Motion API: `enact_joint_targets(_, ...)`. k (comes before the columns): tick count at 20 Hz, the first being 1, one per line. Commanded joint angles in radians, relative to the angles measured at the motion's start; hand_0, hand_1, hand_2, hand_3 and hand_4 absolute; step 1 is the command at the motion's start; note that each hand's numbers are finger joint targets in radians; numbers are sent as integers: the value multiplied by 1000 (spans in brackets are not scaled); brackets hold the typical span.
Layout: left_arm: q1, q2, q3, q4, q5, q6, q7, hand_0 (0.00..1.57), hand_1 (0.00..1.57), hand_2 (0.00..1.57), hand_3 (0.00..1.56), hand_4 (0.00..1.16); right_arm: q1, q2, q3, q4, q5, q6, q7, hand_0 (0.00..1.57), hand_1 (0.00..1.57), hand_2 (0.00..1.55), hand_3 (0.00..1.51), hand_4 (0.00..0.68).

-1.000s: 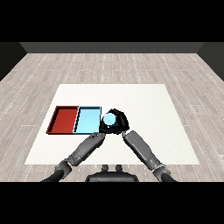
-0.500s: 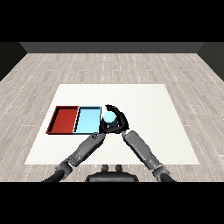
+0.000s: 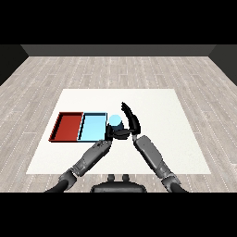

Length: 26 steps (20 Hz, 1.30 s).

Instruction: Pick the blue can and put it in the blue box

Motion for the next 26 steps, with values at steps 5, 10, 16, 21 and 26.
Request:
enact_joint_targets(5,86,47,57,-35,11,-6,-35,1571,1571,1571,1481,1147,38,-48,-165,-159,-163,111,54,0,0,0,0,0)
enact_joint_targets(10,-2,81,138,15,3,-43,-28,1571,1571,1568,1468,1139,198,-98,-223,-340,-213,171,-48,0,0,0,0,0)
enact_joint_targets(16,29,181,197,16,-31,-52,4,1571,1571,1562,1470,1145,384,-136,-293,-438,-242,181,-51,0,0,0,0,0)
enact_joint_targets(21,-102,264,299,166,-33,-109,105,1571,1571,1571,1479,1131,313,-132,-322,-382,-229,167,-29,0,0,0,0,0)
enact_joint_targets(26,-196,249,333,487,-60,-172,80,1571,1571,1571,1492,1102,318,-131,-364,-303,-240,201,-88,0,0,0,0,0)
